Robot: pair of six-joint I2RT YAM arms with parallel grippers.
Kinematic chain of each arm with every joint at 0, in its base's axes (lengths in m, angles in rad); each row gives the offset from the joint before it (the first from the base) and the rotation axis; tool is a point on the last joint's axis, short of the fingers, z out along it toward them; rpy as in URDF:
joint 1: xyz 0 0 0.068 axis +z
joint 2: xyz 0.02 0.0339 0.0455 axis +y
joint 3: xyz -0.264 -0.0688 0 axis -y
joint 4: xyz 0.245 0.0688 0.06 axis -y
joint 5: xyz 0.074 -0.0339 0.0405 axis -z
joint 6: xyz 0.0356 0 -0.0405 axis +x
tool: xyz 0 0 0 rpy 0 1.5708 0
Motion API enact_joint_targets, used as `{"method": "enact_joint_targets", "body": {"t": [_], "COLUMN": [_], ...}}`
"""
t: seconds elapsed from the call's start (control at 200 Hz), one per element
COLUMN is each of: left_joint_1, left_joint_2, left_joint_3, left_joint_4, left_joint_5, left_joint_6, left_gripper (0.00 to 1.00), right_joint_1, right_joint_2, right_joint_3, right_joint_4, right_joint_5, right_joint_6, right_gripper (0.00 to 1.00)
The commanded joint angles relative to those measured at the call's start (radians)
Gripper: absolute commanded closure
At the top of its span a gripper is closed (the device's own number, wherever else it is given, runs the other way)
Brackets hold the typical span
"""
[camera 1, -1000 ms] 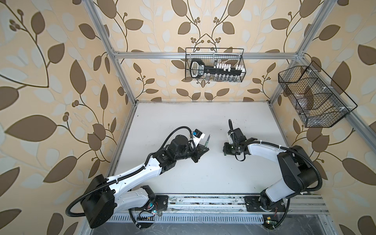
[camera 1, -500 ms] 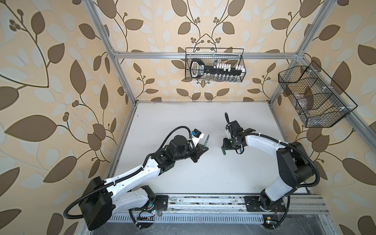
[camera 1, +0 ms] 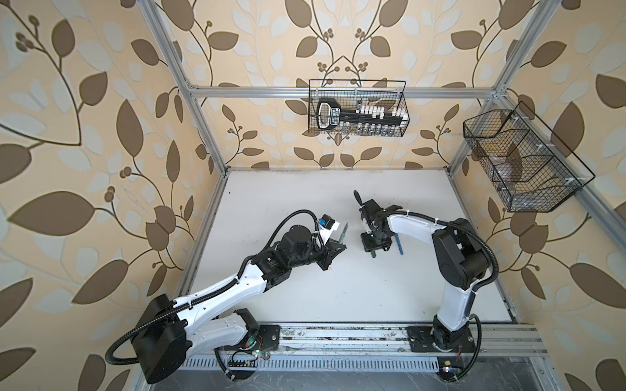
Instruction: Insert the pens into the pen caps
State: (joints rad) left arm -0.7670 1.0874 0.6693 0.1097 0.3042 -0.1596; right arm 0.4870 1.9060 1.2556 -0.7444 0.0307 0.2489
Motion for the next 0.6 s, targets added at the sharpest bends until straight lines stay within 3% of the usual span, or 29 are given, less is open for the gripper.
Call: {"method": "enact_joint_targets", "body": {"t": [0.0, 0.21, 0.35, 0.595], "left_joint_1": [-0.008, -0.008, -0.008, -0.008], "left_joint_2": [-0.032, -0.026, -0.030, -0.019], "left_joint_3": [-0.008, -0.008, -0.010, -0.006], "left_joint_4": [0.004, 0.004, 0.007, 0.011], "left_joint_5": [-0.013, -0.010, -0.014, -0.011], "left_joint_6": [0.018, 0.018, 0.017, 0.015], "left_gripper": [0.96, 0.96, 0.96, 0.96], "right_joint_1": [0.006, 0.004, 0.005, 0.007], "right_joint_2": [0.025, 0.050, 0.060, 0.034], "right_joint_3": [0.031, 0.033, 0.018, -0.010], "right_joint_4": [-0.063, -0.028, -0.003, 0.034], "right_joint_5": [0.057, 0.027, 0.013, 0.001], "right_joint_6": [-0.031, -0.048, -0.043, -0.032], "right_gripper": [0.55, 0.57, 0.69, 0.76]}}
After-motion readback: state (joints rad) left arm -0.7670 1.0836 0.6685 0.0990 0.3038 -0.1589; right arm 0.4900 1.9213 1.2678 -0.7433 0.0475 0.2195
